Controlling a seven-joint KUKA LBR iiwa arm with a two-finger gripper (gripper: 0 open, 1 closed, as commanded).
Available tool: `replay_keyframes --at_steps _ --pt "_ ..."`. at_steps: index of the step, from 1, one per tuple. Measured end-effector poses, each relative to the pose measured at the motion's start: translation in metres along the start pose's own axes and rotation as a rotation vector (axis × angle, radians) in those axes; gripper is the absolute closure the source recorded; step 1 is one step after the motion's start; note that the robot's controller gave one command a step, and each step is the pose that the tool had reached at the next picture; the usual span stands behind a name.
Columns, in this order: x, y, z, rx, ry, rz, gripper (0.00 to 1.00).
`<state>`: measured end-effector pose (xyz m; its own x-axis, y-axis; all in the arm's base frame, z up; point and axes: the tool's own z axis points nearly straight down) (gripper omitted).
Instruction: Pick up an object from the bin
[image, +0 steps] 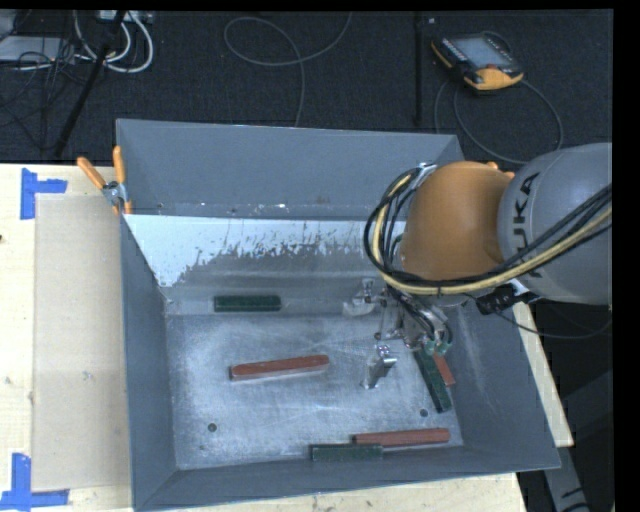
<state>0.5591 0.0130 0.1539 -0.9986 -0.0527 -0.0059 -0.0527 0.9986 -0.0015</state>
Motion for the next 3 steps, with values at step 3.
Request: replay_keyframes --at_steps 3 --pt "-0.04 0.063 -0.12 -0.002 0.007 -0.128 1.0"
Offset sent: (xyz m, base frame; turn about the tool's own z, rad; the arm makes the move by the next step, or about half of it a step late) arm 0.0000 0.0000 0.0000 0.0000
